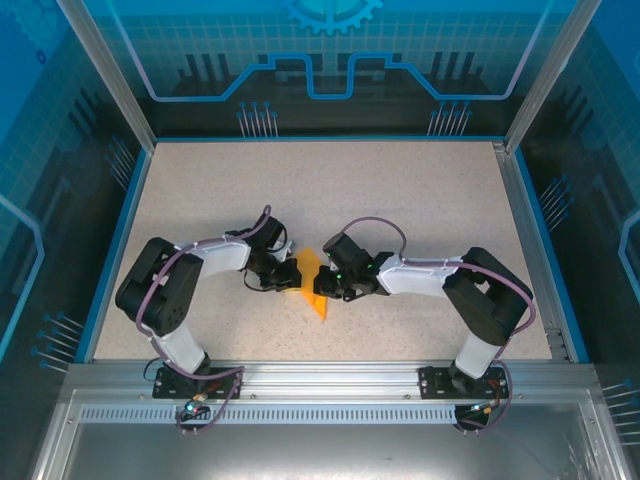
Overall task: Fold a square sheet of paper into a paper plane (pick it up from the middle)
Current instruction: Third fold the triangle at the center of the table.
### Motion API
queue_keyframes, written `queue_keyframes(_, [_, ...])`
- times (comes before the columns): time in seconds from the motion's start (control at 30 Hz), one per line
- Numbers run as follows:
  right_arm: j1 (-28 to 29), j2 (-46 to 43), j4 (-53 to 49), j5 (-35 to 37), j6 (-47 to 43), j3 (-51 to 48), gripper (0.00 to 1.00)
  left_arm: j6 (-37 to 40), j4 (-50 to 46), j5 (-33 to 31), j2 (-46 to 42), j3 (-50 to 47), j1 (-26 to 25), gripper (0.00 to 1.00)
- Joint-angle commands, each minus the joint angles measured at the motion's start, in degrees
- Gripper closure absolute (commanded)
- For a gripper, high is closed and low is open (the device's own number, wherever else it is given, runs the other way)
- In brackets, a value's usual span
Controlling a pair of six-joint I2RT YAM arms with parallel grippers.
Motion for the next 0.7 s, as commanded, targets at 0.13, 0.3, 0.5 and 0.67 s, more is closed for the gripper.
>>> queue_keyframes(0.13, [0.61, 1.00, -1.38, -0.53, -0.56, 2.05, 0.93, 1.69, -1.16, -0.95, 2.57, 1.44, 0.49, 0.91])
queue_keyframes(0.3, [0.63, 2.04, -1.61, -0.58, -0.45, 2.89, 0.92, 1.55, -0.49, -0.48, 3.08, 0.82, 0.43, 0.93])
queue_keyframes(0.5, [0.89, 3.28, -2.96, 0.20, -0.76, 4.28, 0.91, 1.44, -0.02, -0.10, 3.08, 0.28, 0.44, 0.93])
queue_keyframes(0.67, [0.96, 3.72, -3.66, 1.11, -0.15, 4.38, 0.90, 1.33, 0.17, 0.31, 3.08, 0.06, 0.43, 0.93])
